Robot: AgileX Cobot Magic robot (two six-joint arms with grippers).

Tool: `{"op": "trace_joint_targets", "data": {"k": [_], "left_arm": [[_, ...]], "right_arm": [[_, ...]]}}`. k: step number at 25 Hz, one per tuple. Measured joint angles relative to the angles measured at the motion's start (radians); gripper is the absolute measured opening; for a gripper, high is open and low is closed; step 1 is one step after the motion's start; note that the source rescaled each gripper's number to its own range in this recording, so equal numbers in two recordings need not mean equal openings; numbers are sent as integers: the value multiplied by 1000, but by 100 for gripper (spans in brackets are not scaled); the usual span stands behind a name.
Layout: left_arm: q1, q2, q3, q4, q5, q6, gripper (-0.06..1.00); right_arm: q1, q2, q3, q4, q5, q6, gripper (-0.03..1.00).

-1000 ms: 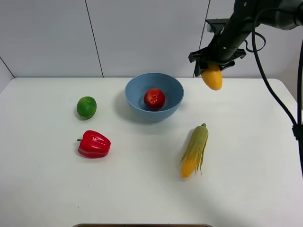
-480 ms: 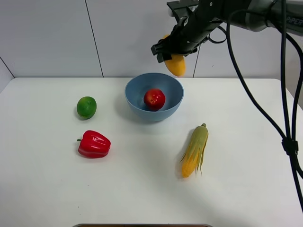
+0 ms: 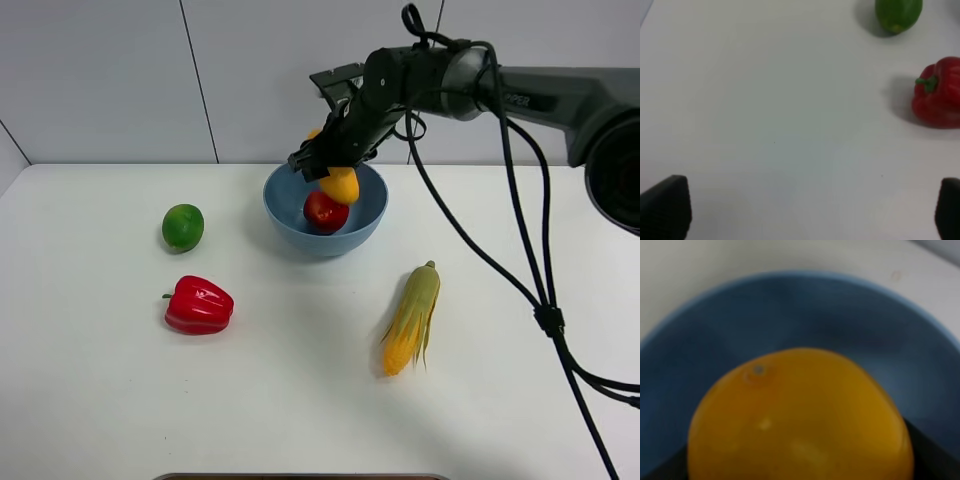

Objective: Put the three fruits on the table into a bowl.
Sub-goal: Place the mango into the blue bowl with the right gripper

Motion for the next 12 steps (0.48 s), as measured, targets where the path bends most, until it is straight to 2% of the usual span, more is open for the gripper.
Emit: {"op": "trace_joint_targets", "data": {"k": [5, 7, 9, 10, 12], "left_arm": [[0, 0, 0, 0, 0, 0, 100], [0, 0, 0, 0, 0, 0, 100], [0, 0, 0, 0, 0, 0, 100], [0, 0, 0, 0, 0, 0, 100], [0, 0, 0, 0, 0, 0, 100]], "right_arm": [[0, 30, 0, 0, 0, 3, 1], [0, 33, 0, 0, -1, 13, 25], [0, 35, 0, 0, 6, 22, 57], [0, 35, 0, 0, 12, 23, 65], [0, 35, 0, 0, 20, 27, 75]]}}
